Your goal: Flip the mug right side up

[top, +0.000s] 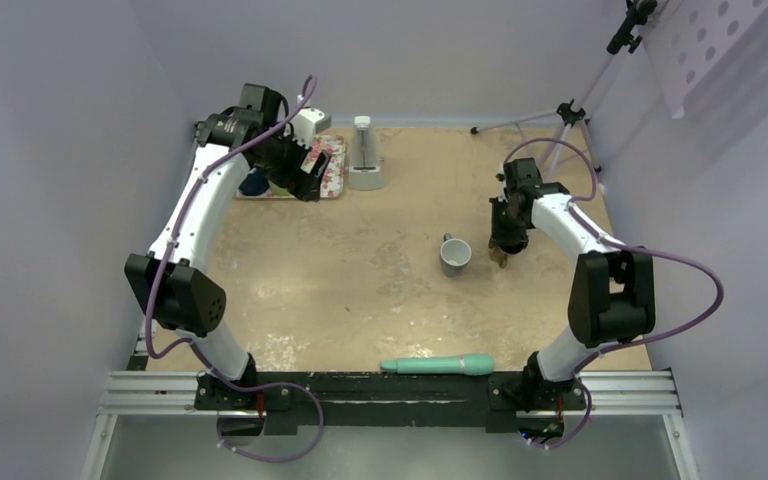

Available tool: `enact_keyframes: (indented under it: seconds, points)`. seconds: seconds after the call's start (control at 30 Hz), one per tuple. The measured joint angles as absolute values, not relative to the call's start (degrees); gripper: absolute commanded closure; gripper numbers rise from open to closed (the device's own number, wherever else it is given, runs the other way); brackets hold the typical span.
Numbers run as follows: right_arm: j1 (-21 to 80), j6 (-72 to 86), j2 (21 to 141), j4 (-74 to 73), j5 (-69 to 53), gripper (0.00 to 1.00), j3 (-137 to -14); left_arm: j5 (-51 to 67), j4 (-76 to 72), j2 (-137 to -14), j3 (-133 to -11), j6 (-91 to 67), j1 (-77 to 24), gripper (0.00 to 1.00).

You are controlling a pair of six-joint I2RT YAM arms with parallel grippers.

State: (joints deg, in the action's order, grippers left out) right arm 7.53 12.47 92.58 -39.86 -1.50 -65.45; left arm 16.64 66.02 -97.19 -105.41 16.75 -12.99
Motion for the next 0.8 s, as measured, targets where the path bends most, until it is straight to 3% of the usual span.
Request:
enact_keyframes:
  seconds: [0.1,0.2,0.4,0.6,0.8]
  points:
    - [7.57,12.10,92.75,-39.99,-1.56,0.62,-65.67,14.70,65.93,-97.23,-105.14,17.56,-12.78,0.00]
    - [7.73,11.60,94.13,-40.42,-2.00,0.48,-66.96,12.45,65.65,-97.80,-105.14,18.26,-12.56,0.00]
    - [8.34,10.76,93.89,-42.98,-1.65,0.44,-73.34,7.97,64.31,-103.15,-107.37,19.70,-11.44,0.00]
    - [8.64,10.39,88.62,-43.13,-0.99,0.44,-75.20,5.21,61.87,-113.47,-115.39,21.65,-8.54,0.07]
    - [8.62,10.41,85.06,-42.61,-1.19,0.44,-73.52,2.81,60.16,-123.07,-125.43,21.89,-3.66,0.23]
